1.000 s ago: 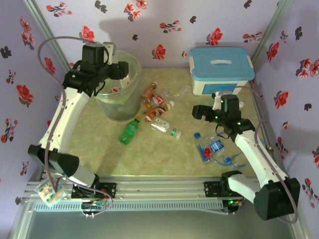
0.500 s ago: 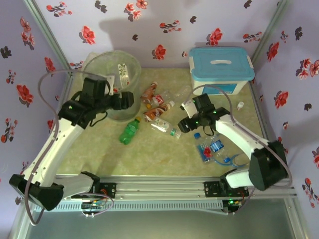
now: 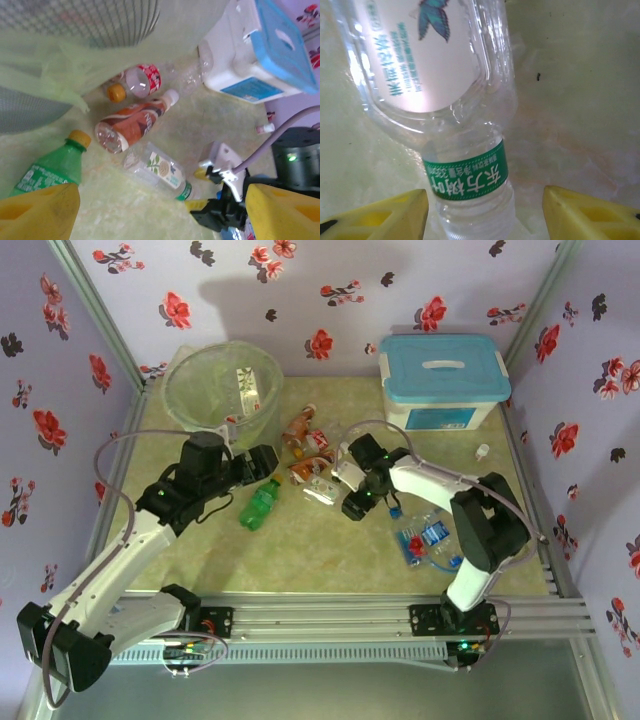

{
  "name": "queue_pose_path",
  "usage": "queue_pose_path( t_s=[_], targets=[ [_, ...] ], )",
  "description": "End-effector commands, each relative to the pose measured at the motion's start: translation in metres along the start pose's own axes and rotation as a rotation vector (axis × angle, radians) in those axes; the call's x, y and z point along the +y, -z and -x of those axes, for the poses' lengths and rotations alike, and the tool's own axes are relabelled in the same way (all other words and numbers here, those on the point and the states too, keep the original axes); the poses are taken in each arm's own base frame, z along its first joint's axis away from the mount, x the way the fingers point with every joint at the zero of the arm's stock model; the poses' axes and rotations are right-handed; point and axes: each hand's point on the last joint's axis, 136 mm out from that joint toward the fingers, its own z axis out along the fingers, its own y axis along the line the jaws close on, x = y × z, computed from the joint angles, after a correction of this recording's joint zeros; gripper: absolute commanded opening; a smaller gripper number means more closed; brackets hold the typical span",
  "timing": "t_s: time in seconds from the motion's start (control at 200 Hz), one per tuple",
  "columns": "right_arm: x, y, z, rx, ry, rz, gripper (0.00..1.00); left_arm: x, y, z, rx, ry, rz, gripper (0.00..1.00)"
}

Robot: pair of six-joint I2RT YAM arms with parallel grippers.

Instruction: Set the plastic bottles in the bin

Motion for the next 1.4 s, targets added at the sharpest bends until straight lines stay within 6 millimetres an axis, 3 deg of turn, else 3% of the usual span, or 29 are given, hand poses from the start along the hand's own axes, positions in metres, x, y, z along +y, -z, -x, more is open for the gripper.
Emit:
queue_pose_path(
  t_s=[0.0,0.145,0.29,0.45,0.81,0.935,1.04,1.2,1.3,1.395],
  targets=[
    [-0.001,-0.006,0.014,-0.015,0.042,-0.009,0.62,-0.011,0.006,0.021,-0.105,0.033,-0.044,0.87],
    [0.001,-0.02,0.015,-0.005,0.042,0.008,0.58,-0.011,0.003,0.021,-0.108,0.03,-0.044,0.87],
    [0.003,-0.02,0.014,-0.006,0.042,0.009,0.45,-0.011,0.002,0.022,-0.107,0.028,-0.042,0.87],
    [0.012,-0.004,0.011,-0.034,0.037,0.027,0.28,-0.015,0.004,0.025,-0.115,0.028,-0.05,0.87],
    [0.037,0.049,0.011,-0.162,0.015,0.082,0.22,-0.025,-0.004,0.027,-0.11,0.062,-0.098,0.88],
    [0.034,0.073,0.024,-0.287,-0.036,0.037,0.23,-0.031,-0.006,0.026,-0.107,0.072,-0.127,0.97],
    [0.019,0.1,0.049,-0.457,-0.154,-0.044,0.2,-0.04,-0.015,0.022,-0.092,0.082,-0.168,1.0],
    [0.023,0.142,0.084,-0.746,-0.277,0.016,0.14,-0.075,-0.027,0.015,-0.088,0.032,-0.244,1.0],
    [0.028,0.154,0.093,-0.815,-0.285,0.05,0.13,-0.093,-0.04,0.007,-0.054,0.017,-0.274,1.0],
    [0.031,0.155,0.096,-0.81,-0.277,0.069,0.14,-0.109,-0.051,0.0,-0.016,-0.009,-0.301,1.0]
  ],
)
